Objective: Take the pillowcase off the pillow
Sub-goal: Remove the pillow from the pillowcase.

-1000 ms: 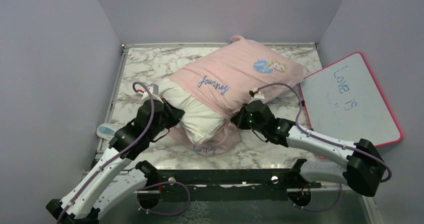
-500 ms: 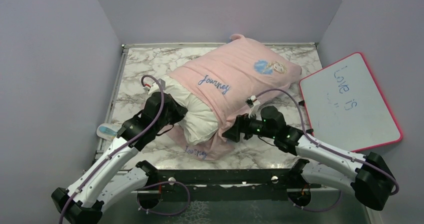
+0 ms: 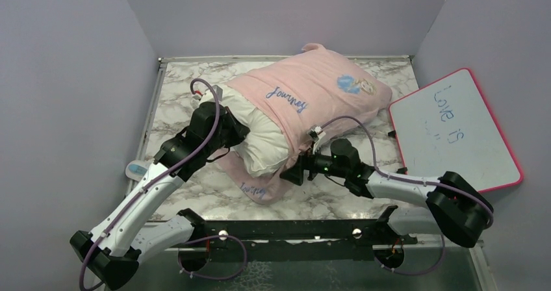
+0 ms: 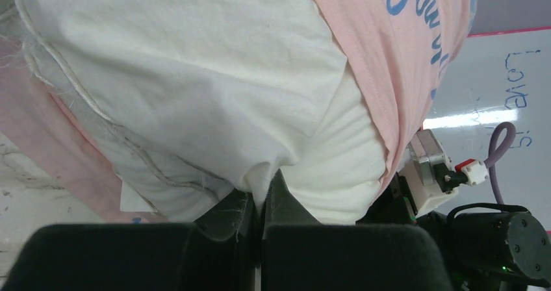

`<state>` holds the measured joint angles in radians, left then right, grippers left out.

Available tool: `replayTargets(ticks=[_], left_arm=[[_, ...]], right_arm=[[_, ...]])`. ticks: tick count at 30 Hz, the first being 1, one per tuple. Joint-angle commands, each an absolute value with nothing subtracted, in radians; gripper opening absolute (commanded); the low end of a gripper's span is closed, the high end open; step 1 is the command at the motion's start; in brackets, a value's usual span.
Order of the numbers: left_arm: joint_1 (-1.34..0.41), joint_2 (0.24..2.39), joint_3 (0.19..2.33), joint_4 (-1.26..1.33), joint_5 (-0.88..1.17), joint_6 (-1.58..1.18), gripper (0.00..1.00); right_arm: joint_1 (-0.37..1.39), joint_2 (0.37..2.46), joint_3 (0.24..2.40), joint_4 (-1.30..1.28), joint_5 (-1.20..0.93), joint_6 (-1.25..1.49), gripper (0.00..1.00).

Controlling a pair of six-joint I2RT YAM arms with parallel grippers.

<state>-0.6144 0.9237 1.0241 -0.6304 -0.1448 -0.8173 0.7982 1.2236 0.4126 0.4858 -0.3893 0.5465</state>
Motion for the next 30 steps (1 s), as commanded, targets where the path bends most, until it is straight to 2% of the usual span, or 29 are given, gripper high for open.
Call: replayTargets(ticks=[1,6,8,9,10,11,14,16,20,22,26,30], left_arm=[[-0.610,0.946,1.113,-0.517,-0.104,-0.790,0.00],[-0.610,0.937,1.095,-0.509,-0.100,-0.818,0.00],[-0.610,0.930,1.083,-0.495,-0.093,-0.832,0.00],[-0.610,0.928,1.078,-0.493,-0.097,-0.837,0.00],[-0.610,0.928,1.075,-0.494,-0.100,-0.842,0.00],[-0.610,0.926,1.075,-0.494,-0.100,-0.845,0.00],[-0.610,0.908,1.077,-0.503,-0.107,-0.846,0.00],[-0.610,0.895,1.085,-0.516,-0.119,-0.826,0.00],[-0.609,0.901,1.145,-0.584,-0.161,-0.774,0.00],[-0.609,0.898,1.175,-0.624,-0.213,-0.769,0.00],[-0.609,0.873,1.194,-0.648,-0.270,-0.752,0.00],[-0.609,0.868,1.194,-0.654,-0.232,-0.746,0.00]], right_arm=[[0.799,1.303,0.400,0.772,-0.439,0.392,0.90],[0.801,1.411,0.441,0.841,-0.468,0.353,0.89],[0.801,1.452,0.466,0.848,-0.448,0.365,0.84],[0.800,1.464,0.464,0.867,-0.388,0.385,0.77],[0.800,1.470,0.450,0.903,-0.322,0.403,0.65],[0.801,1.471,0.428,0.941,-0.253,0.403,0.48],[0.800,1.422,0.396,0.888,-0.022,0.348,0.27],[0.799,1.384,0.402,0.815,0.135,0.272,0.02],[0.796,1.353,0.452,0.616,0.512,0.210,0.01],[0.779,1.357,0.478,0.552,0.629,0.177,0.01],[0.741,1.297,0.477,0.490,0.565,0.212,0.01],[0.735,1.231,0.492,0.390,0.410,0.259,0.01]])
